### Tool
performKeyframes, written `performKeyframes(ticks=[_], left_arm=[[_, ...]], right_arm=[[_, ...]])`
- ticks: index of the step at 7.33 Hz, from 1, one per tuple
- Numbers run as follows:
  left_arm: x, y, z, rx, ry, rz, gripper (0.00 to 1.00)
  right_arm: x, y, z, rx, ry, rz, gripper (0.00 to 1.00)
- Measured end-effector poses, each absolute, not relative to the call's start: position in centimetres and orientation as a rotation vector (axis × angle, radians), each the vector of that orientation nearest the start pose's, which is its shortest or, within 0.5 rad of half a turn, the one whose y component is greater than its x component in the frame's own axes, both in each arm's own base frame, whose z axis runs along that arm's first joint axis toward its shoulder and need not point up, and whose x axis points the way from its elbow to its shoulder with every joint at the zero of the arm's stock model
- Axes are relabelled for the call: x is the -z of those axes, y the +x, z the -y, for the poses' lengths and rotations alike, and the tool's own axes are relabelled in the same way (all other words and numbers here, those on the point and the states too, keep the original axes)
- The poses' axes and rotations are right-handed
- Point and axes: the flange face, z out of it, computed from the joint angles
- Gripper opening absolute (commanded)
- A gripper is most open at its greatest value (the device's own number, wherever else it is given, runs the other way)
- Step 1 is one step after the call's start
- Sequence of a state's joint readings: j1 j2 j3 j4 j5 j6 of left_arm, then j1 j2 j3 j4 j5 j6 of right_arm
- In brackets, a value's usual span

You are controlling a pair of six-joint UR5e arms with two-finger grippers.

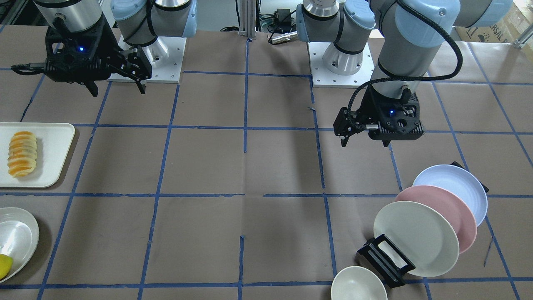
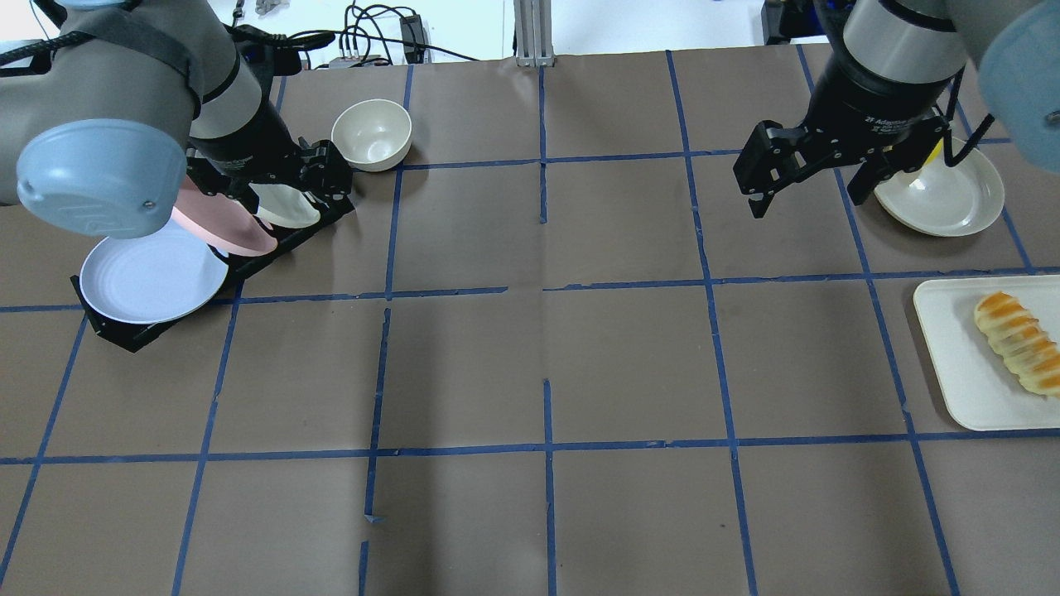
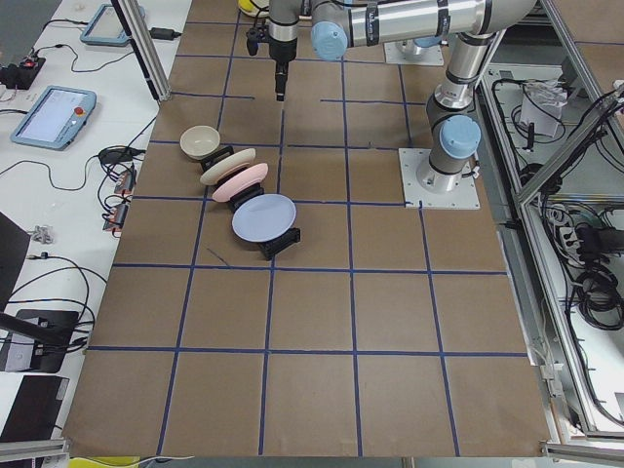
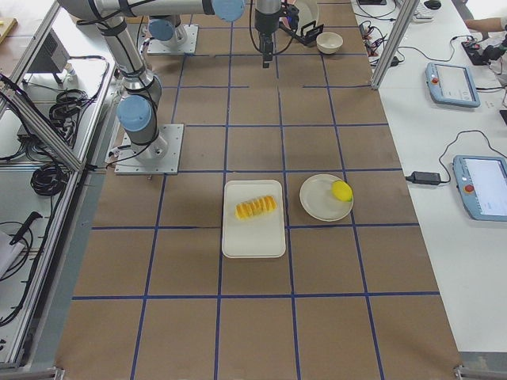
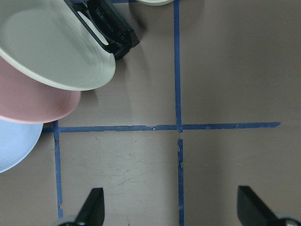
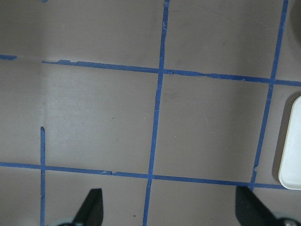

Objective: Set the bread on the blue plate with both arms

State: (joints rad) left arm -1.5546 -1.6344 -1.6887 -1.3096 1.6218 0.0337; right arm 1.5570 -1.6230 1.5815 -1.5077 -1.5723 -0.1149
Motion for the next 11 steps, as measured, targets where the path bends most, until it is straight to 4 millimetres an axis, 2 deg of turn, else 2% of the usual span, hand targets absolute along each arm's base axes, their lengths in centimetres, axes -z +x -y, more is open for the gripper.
performKeyframes(ticks=[2, 3, 4, 5, 6, 7, 8, 9, 10, 11], left_arm=[[-42.3, -11.7, 52.3, 0.121, 0.02, -3.086, 1.0], [-42.4, -10.6, 53.0, 0.141, 0.019, -3.083, 1.0], [-42.6, -7.8, 54.0, 0.166, 0.058, -3.076, 1.0], [-42.5, -2.9, 54.9, 0.174, 0.168, -3.057, 1.0], [-42.1, 3.3, 55.3, 0.155, 0.285, -3.034, 1.0], [-41.2, 9.9, 55.3, 0.129, 0.401, -3.014, 1.0], [-39.5, 16.3, 55.4, 0.125, 0.526, -2.996, 1.0], [-37.0, 21.3, 56.1, 0.145, 0.624, -2.979, 1.0], [-34.7, 24.5, 57.6, 0.171, 0.691, -2.969, 1.0], [-33.1, 26.2, 59.5, 0.199, 0.733, -2.971, 1.0]], right_arm=[[-49.7, 12.5, 47.2, -0.046, -0.158, -3.137, 1.0], [-49.4, 12.2, 47.5, -0.056, -0.154, -3.136, 1.0], [-48.9, 11.4, 47.7, -0.07, -0.154, -3.135, 0.99], [-48.1, 9.0, 48.2, -0.081, -0.162, -3.131, 0.99], [-47.0, 4.7, 48.8, -0.084, -0.18, -3.123, 0.97], [-45.4, -0.8, 49.0, -0.082, -0.211, -3.11, 0.95], [-42.8, -6.5, 48.7, -0.077, -0.268, -3.098, 0.95], [-39.5, -11.9, 48.0, -0.086, -0.317, -3.08, 0.95], [-36.0, -17.2, 46.7, -0.089, -0.295, -3.04, 0.95], [-32.2, -22.3, 45.6, -0.074, -0.232, -2.981, 0.95]])
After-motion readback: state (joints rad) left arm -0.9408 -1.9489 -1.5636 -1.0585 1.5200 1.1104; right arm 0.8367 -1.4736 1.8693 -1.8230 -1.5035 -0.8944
